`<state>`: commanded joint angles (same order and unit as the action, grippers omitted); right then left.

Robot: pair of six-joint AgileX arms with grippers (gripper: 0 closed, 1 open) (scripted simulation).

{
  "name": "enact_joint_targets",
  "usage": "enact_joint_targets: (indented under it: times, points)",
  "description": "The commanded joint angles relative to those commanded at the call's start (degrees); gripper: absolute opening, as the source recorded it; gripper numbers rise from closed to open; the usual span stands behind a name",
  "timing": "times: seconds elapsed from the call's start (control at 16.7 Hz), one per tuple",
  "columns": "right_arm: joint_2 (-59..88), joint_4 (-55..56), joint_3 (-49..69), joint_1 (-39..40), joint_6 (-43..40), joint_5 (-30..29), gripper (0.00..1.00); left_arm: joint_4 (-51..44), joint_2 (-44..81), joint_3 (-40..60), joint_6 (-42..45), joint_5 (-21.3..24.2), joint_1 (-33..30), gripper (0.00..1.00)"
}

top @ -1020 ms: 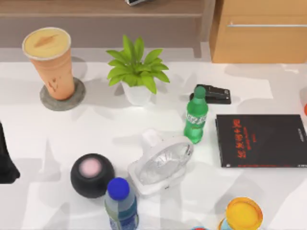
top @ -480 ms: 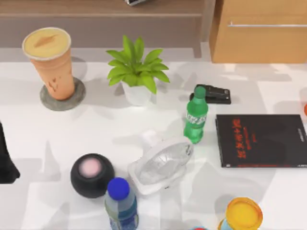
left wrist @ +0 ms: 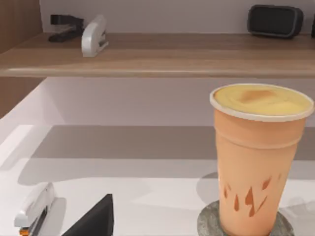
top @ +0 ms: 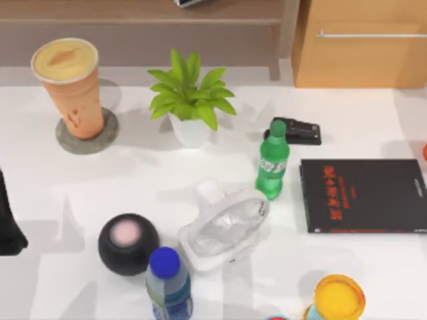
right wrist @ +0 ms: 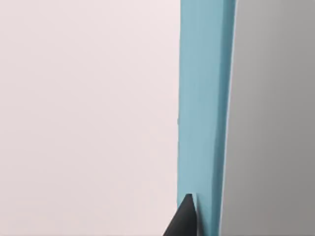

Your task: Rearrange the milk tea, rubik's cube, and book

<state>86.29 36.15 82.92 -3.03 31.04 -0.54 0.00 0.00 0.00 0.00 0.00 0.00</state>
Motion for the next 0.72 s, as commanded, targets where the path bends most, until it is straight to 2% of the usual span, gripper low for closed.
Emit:
enact_joint_targets:
  times: [0.3,0.72]
  points:
    - [-6.94,1.86,-14.55,14.16,23.62,-11.98,0.0,0.0,0.0,0.0,0.0,0.0,0.0,1.0]
    - [-4.65,1.71,-47.55,29.38,58.12,-25.23,0.0,0.0,0.0,0.0,0.0,0.0,0.0,1.0]
